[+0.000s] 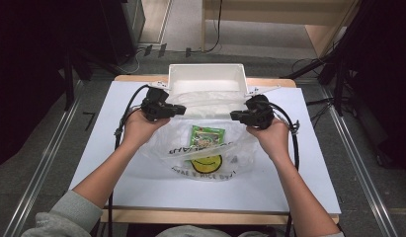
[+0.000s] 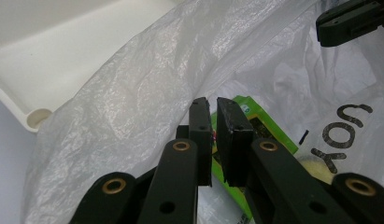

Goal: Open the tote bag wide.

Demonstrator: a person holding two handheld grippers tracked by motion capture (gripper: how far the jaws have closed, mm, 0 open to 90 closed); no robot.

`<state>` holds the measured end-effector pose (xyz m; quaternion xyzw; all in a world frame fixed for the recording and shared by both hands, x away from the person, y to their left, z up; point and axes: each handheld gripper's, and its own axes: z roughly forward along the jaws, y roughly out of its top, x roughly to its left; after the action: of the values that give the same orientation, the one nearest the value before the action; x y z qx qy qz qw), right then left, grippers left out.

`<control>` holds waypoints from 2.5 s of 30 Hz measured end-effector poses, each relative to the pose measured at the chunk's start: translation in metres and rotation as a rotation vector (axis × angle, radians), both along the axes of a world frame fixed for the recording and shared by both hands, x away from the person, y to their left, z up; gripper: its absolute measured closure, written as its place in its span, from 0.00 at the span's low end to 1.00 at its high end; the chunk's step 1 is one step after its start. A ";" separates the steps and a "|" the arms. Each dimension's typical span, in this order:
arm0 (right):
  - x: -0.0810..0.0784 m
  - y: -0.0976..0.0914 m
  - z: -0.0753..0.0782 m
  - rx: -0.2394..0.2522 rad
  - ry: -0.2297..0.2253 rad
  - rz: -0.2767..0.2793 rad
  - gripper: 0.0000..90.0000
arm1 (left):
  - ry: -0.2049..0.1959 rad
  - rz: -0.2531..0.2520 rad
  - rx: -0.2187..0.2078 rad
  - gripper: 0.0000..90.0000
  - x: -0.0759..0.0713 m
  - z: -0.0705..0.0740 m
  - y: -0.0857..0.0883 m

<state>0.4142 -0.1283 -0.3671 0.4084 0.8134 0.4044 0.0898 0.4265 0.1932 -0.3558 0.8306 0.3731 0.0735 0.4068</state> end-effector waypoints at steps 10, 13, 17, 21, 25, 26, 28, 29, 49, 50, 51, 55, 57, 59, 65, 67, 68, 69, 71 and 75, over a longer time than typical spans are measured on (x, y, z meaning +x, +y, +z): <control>-0.009 -0.006 -0.013 -0.014 -0.002 -0.014 0.97 | 0.017 0.015 0.000 0.95 -0.005 -0.016 0.003; -0.010 -0.007 -0.016 -0.009 -0.003 -0.017 0.98 | 0.019 0.017 -0.007 0.95 -0.006 -0.020 0.005; -0.013 -0.009 -0.021 -0.002 0.002 -0.020 0.98 | 0.026 0.019 -0.012 0.95 -0.008 -0.025 0.005; -0.015 -0.009 -0.028 -0.002 0.018 -0.026 0.98 | 0.036 0.021 -0.005 0.95 -0.008 -0.032 0.004; -0.016 -0.011 -0.034 0.002 0.024 -0.032 0.98 | 0.047 0.025 -0.006 0.95 -0.008 -0.039 0.003; -0.016 -0.011 -0.034 0.002 0.024 -0.032 0.98 | 0.047 0.025 -0.006 0.95 -0.008 -0.039 0.003; -0.016 -0.011 -0.037 0.001 0.029 -0.034 0.98 | 0.049 0.030 -0.004 0.95 -0.007 -0.042 0.003; -0.017 -0.011 -0.041 -0.004 0.031 -0.034 0.98 | 0.054 0.032 -0.004 0.95 -0.007 -0.045 0.003; -0.024 -0.009 -0.073 -0.005 0.084 -0.039 0.98 | 0.096 0.057 0.013 0.94 -0.009 -0.074 0.011; -0.025 -0.008 -0.076 -0.015 0.089 -0.034 0.98 | 0.107 0.058 0.023 0.94 -0.008 -0.078 0.011; -0.026 -0.007 -0.077 -0.017 0.094 -0.034 0.98 | 0.107 0.058 0.023 0.94 -0.008 -0.078 0.011; -0.027 -0.008 -0.081 -0.018 0.103 -0.038 0.97 | 0.106 0.062 0.034 0.94 -0.009 -0.084 0.012; -0.027 -0.008 -0.082 -0.021 0.104 -0.040 0.97 | 0.105 0.069 0.029 0.94 -0.009 -0.087 0.013; -0.028 -0.008 -0.084 -0.028 0.103 -0.042 0.97 | 0.108 0.077 0.035 0.94 -0.008 -0.090 0.015; -0.031 -0.014 -0.090 -0.046 0.111 -0.055 0.98 | 0.105 0.099 0.069 0.94 -0.007 -0.096 0.020; -0.033 -0.017 -0.092 -0.052 0.119 -0.060 0.97 | 0.109 0.111 0.089 0.94 -0.006 -0.098 0.023; -0.034 -0.018 -0.092 -0.052 0.121 -0.063 0.97 | 0.109 0.120 0.097 0.94 -0.006 -0.099 0.024; -0.034 -0.020 -0.093 -0.054 0.122 -0.063 0.97 | 0.108 0.127 0.106 0.95 -0.005 -0.099 0.025; -0.035 -0.021 -0.094 -0.055 0.125 -0.066 0.97 | 0.109 0.130 0.108 0.95 -0.005 -0.100 0.027; -0.038 -0.029 -0.096 -0.066 0.130 -0.079 0.98 | 0.110 0.159 0.119 0.96 -0.003 -0.100 0.034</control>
<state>0.3761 -0.1576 -0.4633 0.4622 0.8138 0.3461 0.0660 0.4230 0.2271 -0.4561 0.8237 0.4547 0.0820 0.3288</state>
